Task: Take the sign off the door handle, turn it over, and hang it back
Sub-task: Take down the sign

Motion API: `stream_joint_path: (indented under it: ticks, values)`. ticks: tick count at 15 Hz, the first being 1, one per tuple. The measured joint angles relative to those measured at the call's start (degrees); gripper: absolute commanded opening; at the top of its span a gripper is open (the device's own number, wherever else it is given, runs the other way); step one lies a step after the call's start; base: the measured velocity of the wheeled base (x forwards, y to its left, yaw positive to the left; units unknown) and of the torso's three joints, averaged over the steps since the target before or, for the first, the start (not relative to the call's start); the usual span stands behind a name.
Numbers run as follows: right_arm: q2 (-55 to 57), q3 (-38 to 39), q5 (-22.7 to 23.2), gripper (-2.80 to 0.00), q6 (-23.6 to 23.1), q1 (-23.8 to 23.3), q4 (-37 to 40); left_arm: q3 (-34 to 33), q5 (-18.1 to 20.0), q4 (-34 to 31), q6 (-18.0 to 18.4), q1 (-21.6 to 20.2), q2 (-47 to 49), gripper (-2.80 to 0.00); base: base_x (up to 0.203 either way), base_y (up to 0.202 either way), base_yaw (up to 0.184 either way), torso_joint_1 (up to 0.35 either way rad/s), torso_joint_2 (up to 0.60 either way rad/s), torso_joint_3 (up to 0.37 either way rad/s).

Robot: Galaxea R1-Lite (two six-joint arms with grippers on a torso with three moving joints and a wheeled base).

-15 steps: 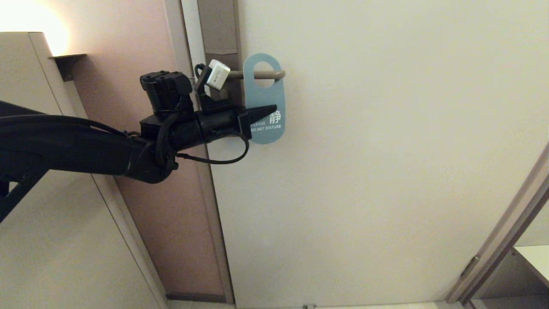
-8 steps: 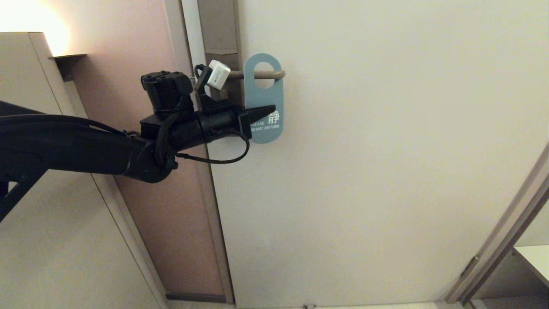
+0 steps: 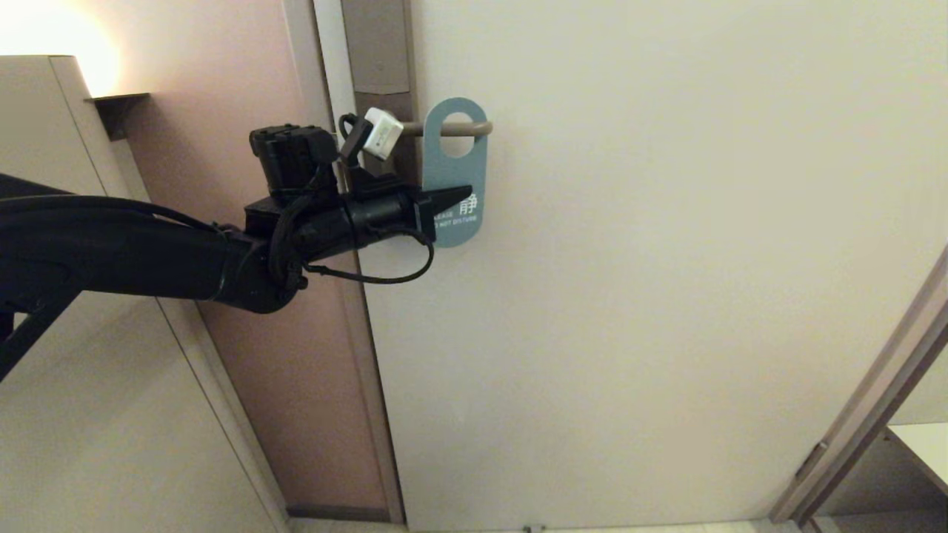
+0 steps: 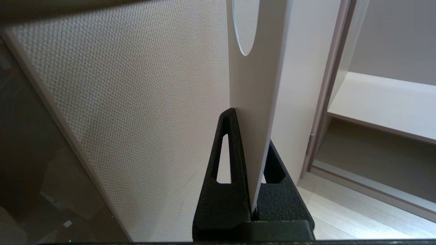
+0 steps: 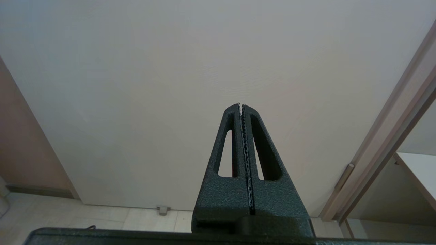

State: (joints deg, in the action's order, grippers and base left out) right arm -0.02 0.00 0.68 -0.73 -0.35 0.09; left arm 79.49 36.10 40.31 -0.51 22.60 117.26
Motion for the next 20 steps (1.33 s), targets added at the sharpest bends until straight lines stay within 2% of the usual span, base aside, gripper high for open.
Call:
stream_joint_path:
  ticks: [8, 20]
  values:
    - [0.0, 0.0, -0.02, -2.8, -0.01, 0.0, 0.0, 3.83, -0.44, -2.06, 0.02, 1.87, -0.1, -2.8, 0.0, 0.0, 0.0, 0.0, 0.0, 0.0]
    - [0.0, 0.0, -0.01, -2.8, -0.04, 0.0, -0.01, 3.8, -1.58, -1.87, 0.11, 3.74, 1.84, -2.8, 0.0, 0.0, 0.0, 0.0, 0.0, 0.0]
